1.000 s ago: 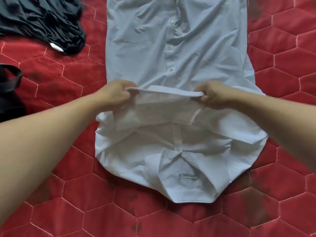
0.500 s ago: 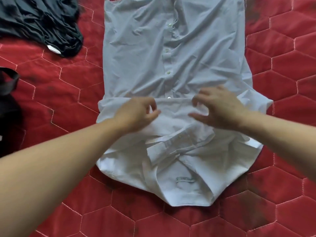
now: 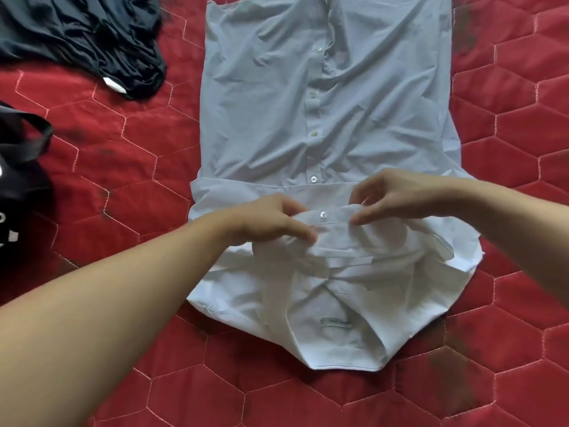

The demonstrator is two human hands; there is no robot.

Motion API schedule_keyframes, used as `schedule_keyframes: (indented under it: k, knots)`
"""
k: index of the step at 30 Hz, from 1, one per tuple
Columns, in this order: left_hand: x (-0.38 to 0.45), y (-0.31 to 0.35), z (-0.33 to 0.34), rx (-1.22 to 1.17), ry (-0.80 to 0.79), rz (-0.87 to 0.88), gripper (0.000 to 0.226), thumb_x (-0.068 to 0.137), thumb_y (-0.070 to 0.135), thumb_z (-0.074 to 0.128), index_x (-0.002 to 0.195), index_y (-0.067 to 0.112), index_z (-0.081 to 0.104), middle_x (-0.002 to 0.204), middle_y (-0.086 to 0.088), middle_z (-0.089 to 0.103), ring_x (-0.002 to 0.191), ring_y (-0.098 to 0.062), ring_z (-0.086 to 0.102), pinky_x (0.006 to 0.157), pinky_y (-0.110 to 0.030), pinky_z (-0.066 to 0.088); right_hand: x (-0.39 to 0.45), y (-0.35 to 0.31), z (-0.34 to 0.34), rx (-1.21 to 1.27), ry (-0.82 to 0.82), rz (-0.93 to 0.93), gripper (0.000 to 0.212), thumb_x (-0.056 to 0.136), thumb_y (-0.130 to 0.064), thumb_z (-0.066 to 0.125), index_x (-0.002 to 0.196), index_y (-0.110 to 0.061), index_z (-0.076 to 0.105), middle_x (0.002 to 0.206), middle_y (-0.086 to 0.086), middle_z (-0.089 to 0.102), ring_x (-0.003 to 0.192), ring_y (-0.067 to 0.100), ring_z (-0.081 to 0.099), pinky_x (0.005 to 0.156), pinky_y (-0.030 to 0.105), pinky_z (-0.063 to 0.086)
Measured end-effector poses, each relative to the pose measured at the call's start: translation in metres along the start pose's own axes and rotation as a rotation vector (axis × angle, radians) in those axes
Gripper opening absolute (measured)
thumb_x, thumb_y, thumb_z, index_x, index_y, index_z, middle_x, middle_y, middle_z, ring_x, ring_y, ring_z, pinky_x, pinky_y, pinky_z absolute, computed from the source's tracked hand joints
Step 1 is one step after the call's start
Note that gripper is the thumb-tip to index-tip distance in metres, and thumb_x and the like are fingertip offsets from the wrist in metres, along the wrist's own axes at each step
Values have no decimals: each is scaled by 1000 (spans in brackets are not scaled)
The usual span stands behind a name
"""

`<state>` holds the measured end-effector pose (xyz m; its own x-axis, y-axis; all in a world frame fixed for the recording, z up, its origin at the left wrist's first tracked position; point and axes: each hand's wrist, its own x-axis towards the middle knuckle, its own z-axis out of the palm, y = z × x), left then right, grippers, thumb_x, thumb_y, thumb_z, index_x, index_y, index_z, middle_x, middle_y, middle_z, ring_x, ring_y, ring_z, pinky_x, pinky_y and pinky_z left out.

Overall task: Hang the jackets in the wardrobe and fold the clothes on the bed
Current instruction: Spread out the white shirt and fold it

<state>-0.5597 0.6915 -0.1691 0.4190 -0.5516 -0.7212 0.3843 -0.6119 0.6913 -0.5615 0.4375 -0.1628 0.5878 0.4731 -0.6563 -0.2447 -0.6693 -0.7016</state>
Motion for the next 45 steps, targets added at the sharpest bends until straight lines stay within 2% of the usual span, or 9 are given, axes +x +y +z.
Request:
schedule_keyframes:
  k: [5,10,15,18,25,30,36,41,45]
  knots:
    - [-19,-1,-48,-151,-74,-84,29,81,8,69,110,9,70,100,-14,73,82,-24,71,69,-28,58,5,-2,1,-326,30,85,53,74,-70,61,73,-18,59,61,-13,53,55,2,48,56,21,37]
    - [-32,-35,-89,328,315,-199,21,69,20,84,87,26,74,87,-2,73,79,-19,69,67,-26,53,7,4,6,-430,166,211,73,79,-80,34,73,-13,62,70,0,61,67,15,56,59,30,36]
    - [-37,-58,-91,294,326,-183,29,69,37,84,81,19,64,76,1,63,66,-14,54,58,-27,40,4,15,4,-458,266,199,57,93,-59,41,62,-11,52,63,1,56,66,23,54,62,35,39]
    - [-31,-55,-84,237,289,-198,36,84,64,58,73,30,61,75,13,56,66,-4,49,64,-24,37,0,14,3,-281,246,212,56,88,-58,53,55,-14,42,49,-6,39,46,10,38,48,26,32]
    - [-18,-46,-64,585,122,-253,27,82,57,61,98,34,64,89,14,63,75,-5,57,62,-23,41,9,2,6,-71,97,138,28,81,-39,72,64,-21,61,52,-13,50,48,4,41,44,17,32]
    - [-24,-44,-58,749,31,-235,15,83,47,68,75,36,63,66,16,57,58,2,51,52,-17,35,13,1,3,310,46,103,16,80,-12,73,74,-24,65,67,-7,60,58,5,48,48,15,38]
    - [-20,-29,-87,570,590,-15,15,91,36,63,92,22,66,82,4,66,75,-15,58,63,-26,42,19,3,-2,454,250,208,14,83,-5,68,83,-19,68,82,7,58,49,5,43,41,15,35]
    - [-6,-31,-52,1015,889,145,41,86,28,61,126,31,55,131,-7,48,118,-32,42,99,-45,26,28,4,41,-437,945,131,20,80,-22,65,100,-21,65,110,10,59,100,31,56,85,38,36]
    - [7,-46,-1,1202,566,217,43,82,38,57,124,35,52,130,2,47,123,-24,40,102,-42,25,16,1,83,-808,743,-299,27,74,-33,74,94,-16,65,95,12,60,88,33,59,81,41,35]
